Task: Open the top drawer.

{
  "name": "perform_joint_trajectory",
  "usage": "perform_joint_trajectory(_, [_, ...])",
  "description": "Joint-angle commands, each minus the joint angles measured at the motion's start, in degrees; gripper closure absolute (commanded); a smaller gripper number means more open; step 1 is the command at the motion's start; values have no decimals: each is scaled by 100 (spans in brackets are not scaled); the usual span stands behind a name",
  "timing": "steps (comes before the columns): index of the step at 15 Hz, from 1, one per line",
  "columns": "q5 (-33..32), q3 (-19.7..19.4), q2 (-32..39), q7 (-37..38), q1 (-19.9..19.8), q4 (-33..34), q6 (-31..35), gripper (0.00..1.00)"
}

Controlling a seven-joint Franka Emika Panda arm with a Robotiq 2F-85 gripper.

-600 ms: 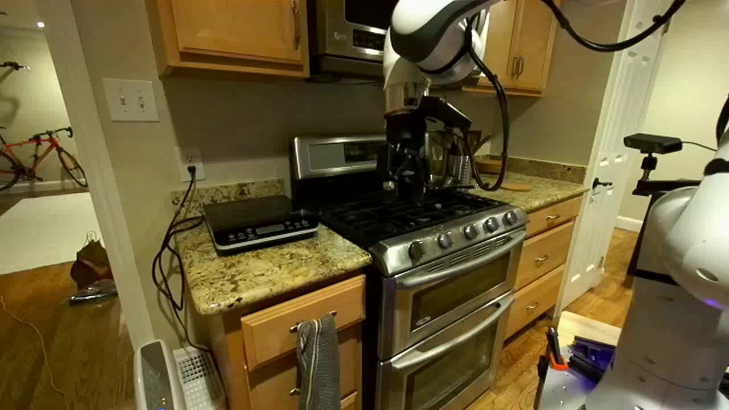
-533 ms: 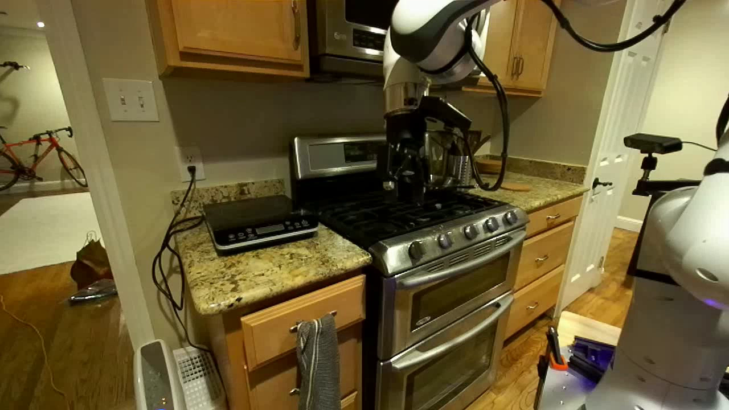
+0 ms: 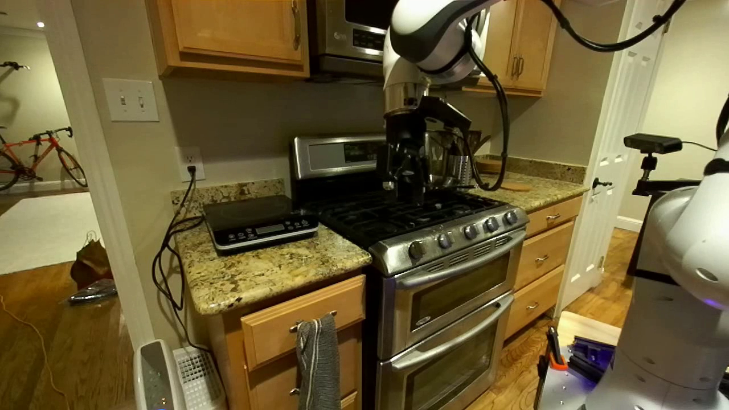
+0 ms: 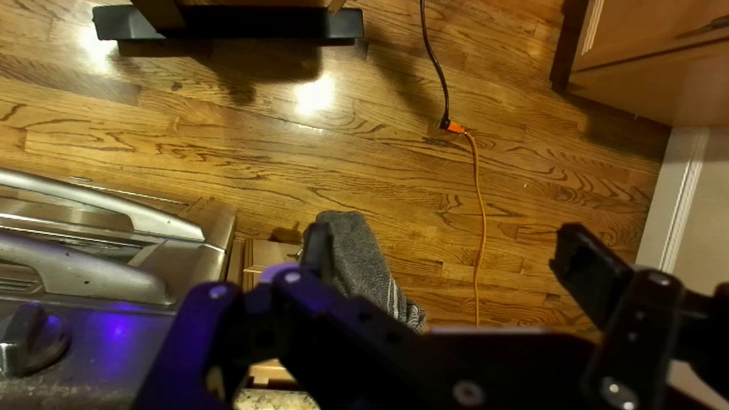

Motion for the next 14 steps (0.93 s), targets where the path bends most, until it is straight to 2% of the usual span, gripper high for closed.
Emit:
perform_joint_trajectory(1, [-184,214,-25,-61,0,-131,284,0])
perform_joint_trajectory(7, [-571,748,224,-222,242,-495,1370,0])
perform_joint_trajectory(12, [-795,1063,623,-982,628,-801,2418,0])
perform_joint_trajectory(13, [-902,1111,670,-1125,693,-810,2509,0])
perform_joint_trajectory(14, [-739,1044,681,-824,634,-670,2236,0])
